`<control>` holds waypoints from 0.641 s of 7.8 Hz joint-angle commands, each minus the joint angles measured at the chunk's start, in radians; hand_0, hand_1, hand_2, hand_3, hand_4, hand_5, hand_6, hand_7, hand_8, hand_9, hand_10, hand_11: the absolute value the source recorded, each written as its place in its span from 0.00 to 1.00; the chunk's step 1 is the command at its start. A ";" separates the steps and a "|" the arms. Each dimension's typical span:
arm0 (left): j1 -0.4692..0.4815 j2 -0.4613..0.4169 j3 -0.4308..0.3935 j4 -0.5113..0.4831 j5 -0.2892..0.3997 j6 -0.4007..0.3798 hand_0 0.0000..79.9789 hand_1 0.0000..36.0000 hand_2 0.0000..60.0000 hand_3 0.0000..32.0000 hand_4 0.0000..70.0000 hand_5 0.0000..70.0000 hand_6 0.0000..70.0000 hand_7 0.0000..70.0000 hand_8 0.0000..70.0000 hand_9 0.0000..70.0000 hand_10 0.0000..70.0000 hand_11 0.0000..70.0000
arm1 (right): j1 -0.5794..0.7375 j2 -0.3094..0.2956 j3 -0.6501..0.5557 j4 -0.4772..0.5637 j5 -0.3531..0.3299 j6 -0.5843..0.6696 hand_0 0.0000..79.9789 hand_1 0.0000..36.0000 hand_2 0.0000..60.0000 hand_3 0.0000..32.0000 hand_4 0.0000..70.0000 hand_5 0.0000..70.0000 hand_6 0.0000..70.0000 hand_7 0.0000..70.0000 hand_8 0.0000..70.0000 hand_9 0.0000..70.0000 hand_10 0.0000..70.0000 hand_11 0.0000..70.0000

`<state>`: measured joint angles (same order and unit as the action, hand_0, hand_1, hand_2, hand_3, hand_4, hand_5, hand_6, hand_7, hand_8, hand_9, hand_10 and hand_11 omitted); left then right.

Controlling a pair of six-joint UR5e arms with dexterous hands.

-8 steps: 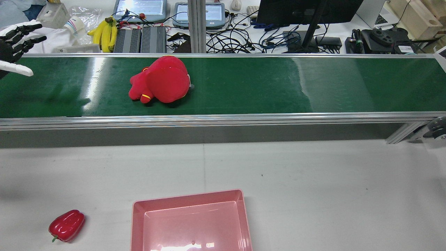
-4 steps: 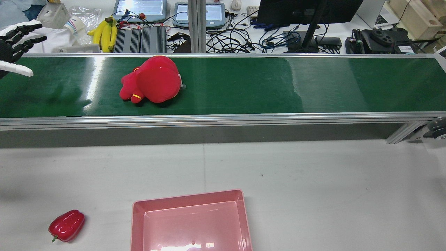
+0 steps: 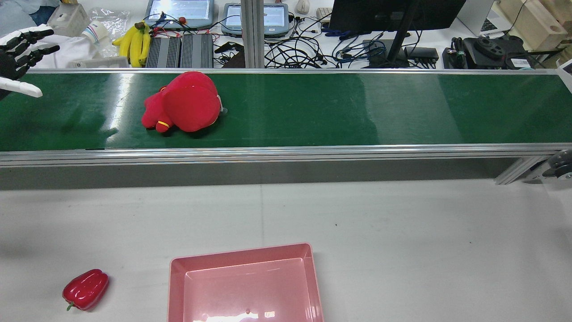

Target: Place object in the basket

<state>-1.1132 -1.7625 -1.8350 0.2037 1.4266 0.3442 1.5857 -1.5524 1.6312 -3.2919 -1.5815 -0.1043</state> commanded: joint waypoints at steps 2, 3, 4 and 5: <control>0.010 0.000 0.002 0.010 -0.002 0.021 0.76 0.47 0.00 0.00 0.12 0.29 0.04 0.05 0.14 0.23 0.00 0.00 | 0.000 0.000 -0.001 0.000 0.000 0.000 0.00 0.00 0.00 0.00 0.00 0.00 0.00 0.00 0.00 0.00 0.00 0.00; 0.012 0.000 0.002 0.010 -0.002 0.022 0.76 0.48 0.00 0.00 0.12 0.30 0.04 0.05 0.14 0.23 0.00 0.00 | 0.000 0.000 -0.001 0.000 0.000 0.000 0.00 0.00 0.00 0.00 0.00 0.00 0.00 0.00 0.00 0.00 0.00 0.00; 0.013 0.001 0.002 0.011 -0.002 0.036 0.76 0.48 0.00 0.00 0.13 0.30 0.04 0.05 0.15 0.23 0.00 0.00 | -0.001 0.000 0.001 0.000 0.000 0.000 0.00 0.00 0.00 0.00 0.00 0.00 0.00 0.00 0.00 0.00 0.00 0.00; 0.013 0.001 0.005 0.014 -0.003 0.054 0.75 0.48 0.00 0.00 0.12 0.30 0.04 0.06 0.15 0.23 0.00 0.00 | 0.000 0.000 -0.001 0.000 0.000 0.000 0.00 0.00 0.00 0.00 0.00 0.00 0.00 0.00 0.00 0.00 0.00 0.00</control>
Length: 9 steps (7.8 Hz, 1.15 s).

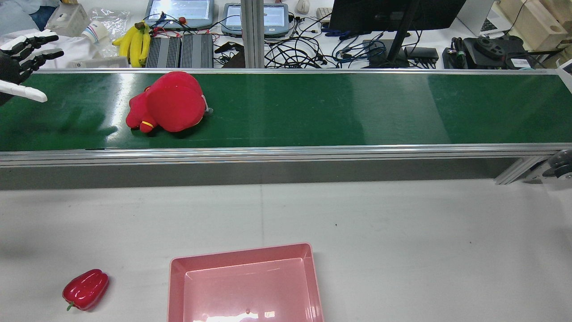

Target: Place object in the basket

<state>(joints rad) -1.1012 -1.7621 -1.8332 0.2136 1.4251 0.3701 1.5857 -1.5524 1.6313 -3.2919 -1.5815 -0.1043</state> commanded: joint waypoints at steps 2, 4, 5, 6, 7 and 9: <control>0.003 0.000 0.005 0.006 -0.005 0.043 0.75 0.48 0.00 0.00 0.13 0.29 0.04 0.05 0.14 0.23 0.00 0.00 | 0.000 0.000 -0.001 0.000 0.000 0.000 0.00 0.00 0.00 0.00 0.00 0.00 0.00 0.00 0.00 0.00 0.00 0.00; 0.012 -0.008 0.005 0.024 -0.008 0.096 0.75 0.48 0.00 0.00 0.13 0.30 0.04 0.05 0.14 0.23 0.00 0.00 | 0.000 0.000 0.001 0.000 0.000 0.000 0.00 0.00 0.00 0.00 0.00 0.00 0.00 0.00 0.00 0.00 0.00 0.00; 0.033 -0.005 0.006 0.029 -0.011 0.101 0.75 0.48 0.00 0.00 0.12 0.29 0.04 0.05 0.14 0.23 0.00 0.00 | 0.000 0.000 -0.001 0.000 0.000 0.000 0.00 0.00 0.00 0.00 0.00 0.00 0.00 0.00 0.00 0.00 0.00 0.00; 0.038 -0.011 0.006 0.033 -0.011 0.102 0.76 0.48 0.00 0.00 0.13 0.29 0.04 0.05 0.14 0.22 0.00 0.00 | 0.000 0.000 -0.001 0.000 0.000 0.000 0.00 0.00 0.00 0.00 0.00 0.00 0.00 0.00 0.00 0.00 0.00 0.00; 0.038 -0.016 0.005 0.041 -0.011 0.115 0.76 0.49 0.00 0.00 0.14 0.30 0.04 0.05 0.14 0.23 0.00 0.00 | -0.001 0.000 -0.001 0.000 0.000 0.000 0.00 0.00 0.00 0.00 0.00 0.00 0.00 0.00 0.00 0.00 0.00 0.00; 0.038 -0.031 0.005 0.059 -0.011 0.144 0.76 0.48 0.00 0.00 0.13 0.30 0.04 0.05 0.14 0.22 0.00 0.00 | -0.001 0.000 -0.001 0.000 0.000 0.000 0.00 0.00 0.00 0.00 0.00 0.00 0.00 0.00 0.00 0.00 0.00 0.00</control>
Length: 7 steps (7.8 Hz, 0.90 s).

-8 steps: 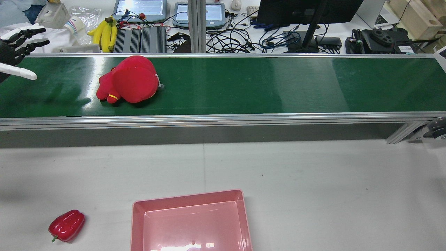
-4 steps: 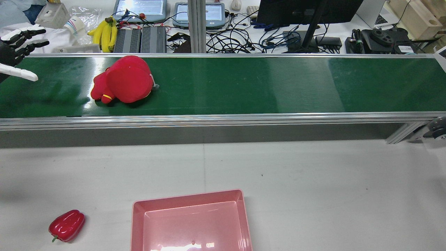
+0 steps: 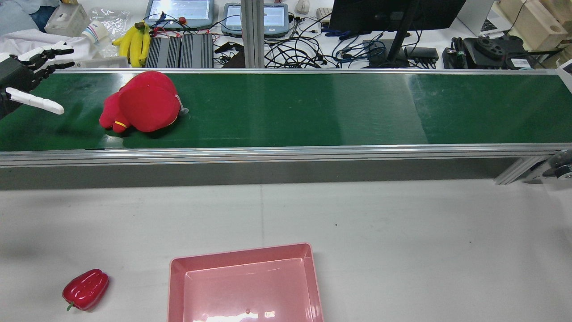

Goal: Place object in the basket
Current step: 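Reach the left hand toward the red plush toy on the belt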

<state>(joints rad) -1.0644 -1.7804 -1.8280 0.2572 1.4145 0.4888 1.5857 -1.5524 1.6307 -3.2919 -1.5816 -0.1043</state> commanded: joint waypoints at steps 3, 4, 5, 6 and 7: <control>0.003 -0.031 -0.004 0.057 0.001 0.091 0.75 0.49 0.00 0.00 0.13 0.29 0.04 0.05 0.14 0.22 0.00 0.00 | 0.000 0.000 0.000 0.000 0.000 0.000 0.00 0.00 0.00 0.00 0.00 0.00 0.00 0.00 0.00 0.00 0.00 0.00; 0.003 -0.033 -0.004 0.065 0.001 0.096 0.75 0.49 0.00 0.00 0.13 0.29 0.04 0.05 0.14 0.22 0.00 0.00 | 0.000 0.000 0.000 0.000 0.000 0.000 0.00 0.00 0.00 0.00 0.00 0.00 0.00 0.00 0.00 0.00 0.00 0.00; 0.003 -0.051 -0.004 0.091 0.003 0.123 0.75 0.49 0.00 0.00 0.13 0.29 0.04 0.05 0.13 0.22 0.00 0.00 | -0.001 0.000 0.001 0.000 0.000 0.000 0.00 0.00 0.00 0.00 0.00 0.00 0.00 0.00 0.00 0.00 0.00 0.00; 0.003 -0.054 -0.004 0.096 0.003 0.128 0.74 0.47 0.00 0.00 0.12 0.29 0.04 0.05 0.13 0.21 0.00 0.00 | 0.000 0.000 0.001 0.000 0.000 0.000 0.00 0.00 0.00 0.00 0.00 0.00 0.00 0.00 0.00 0.00 0.00 0.00; 0.009 -0.056 -0.004 0.096 0.003 0.126 0.74 0.47 0.00 0.00 0.12 0.28 0.04 0.05 0.14 0.22 0.00 0.00 | 0.000 0.000 0.000 0.000 0.000 0.000 0.00 0.00 0.00 0.00 0.00 0.00 0.00 0.00 0.00 0.00 0.00 0.00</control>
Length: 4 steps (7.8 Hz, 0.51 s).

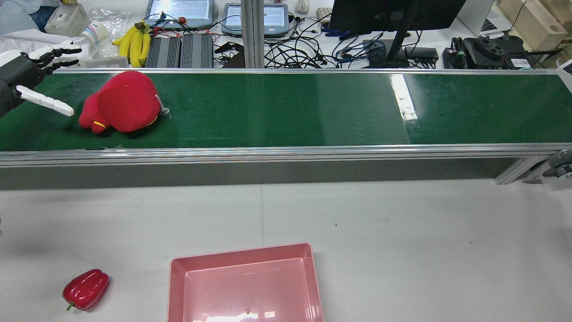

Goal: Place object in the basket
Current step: 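Reach the left hand toward the red plush toy on the belt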

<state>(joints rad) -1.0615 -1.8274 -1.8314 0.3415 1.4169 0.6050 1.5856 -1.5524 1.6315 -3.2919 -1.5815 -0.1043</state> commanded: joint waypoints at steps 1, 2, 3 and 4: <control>0.012 -0.009 0.000 0.011 0.000 0.010 0.76 0.39 0.00 0.00 0.11 0.28 0.04 0.05 0.13 0.22 0.00 0.00 | -0.001 0.000 -0.001 0.000 0.000 0.000 0.00 0.00 0.00 0.00 0.00 0.00 0.00 0.00 0.00 0.00 0.00 0.00; 0.023 -0.009 0.001 0.011 -0.001 0.010 0.79 0.33 0.00 0.00 0.10 0.27 0.04 0.05 0.14 0.22 0.00 0.00 | 0.001 0.000 -0.001 0.000 0.000 0.000 0.00 0.00 0.00 0.00 0.00 0.00 0.00 0.00 0.00 0.00 0.00 0.00; 0.026 -0.009 0.001 0.011 -0.001 0.009 0.79 0.32 0.00 0.00 0.10 0.26 0.04 0.05 0.14 0.22 0.00 0.00 | 0.001 0.000 -0.001 0.000 0.000 0.000 0.00 0.00 0.00 0.00 0.00 0.00 0.00 0.00 0.00 0.00 0.00 0.00; 0.028 -0.012 0.001 0.011 -0.001 0.009 0.79 0.34 0.00 0.00 0.11 0.27 0.04 0.05 0.14 0.22 0.00 0.00 | 0.001 0.000 -0.001 0.000 0.000 0.000 0.00 0.00 0.00 0.00 0.00 0.00 0.00 0.00 0.00 0.00 0.00 0.00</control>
<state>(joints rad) -1.0411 -1.8358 -1.8305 0.3526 1.4163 0.6144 1.5858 -1.5524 1.6307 -3.2919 -1.5815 -0.1043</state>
